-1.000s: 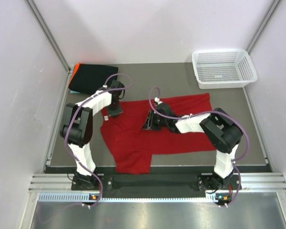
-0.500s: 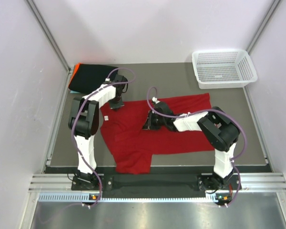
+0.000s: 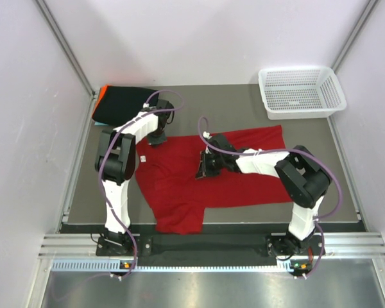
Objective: Fold and stack the t-shirts
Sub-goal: Fold the tshirt
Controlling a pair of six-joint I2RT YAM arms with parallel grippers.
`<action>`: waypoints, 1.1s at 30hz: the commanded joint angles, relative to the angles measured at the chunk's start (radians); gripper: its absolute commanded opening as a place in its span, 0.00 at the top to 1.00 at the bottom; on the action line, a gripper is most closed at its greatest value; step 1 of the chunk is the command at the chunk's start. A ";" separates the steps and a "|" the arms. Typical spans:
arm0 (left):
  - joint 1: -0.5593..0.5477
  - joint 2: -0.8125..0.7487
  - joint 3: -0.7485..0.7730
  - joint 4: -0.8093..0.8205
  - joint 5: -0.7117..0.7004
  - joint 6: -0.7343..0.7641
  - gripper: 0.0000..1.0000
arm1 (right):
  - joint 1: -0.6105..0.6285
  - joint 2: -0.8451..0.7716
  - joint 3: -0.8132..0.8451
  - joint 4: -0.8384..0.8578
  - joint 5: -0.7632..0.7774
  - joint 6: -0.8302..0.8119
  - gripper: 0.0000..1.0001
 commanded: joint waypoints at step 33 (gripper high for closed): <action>0.011 0.115 0.162 0.052 0.050 0.020 1.00 | -0.623 -0.173 0.012 -0.359 0.346 0.142 0.68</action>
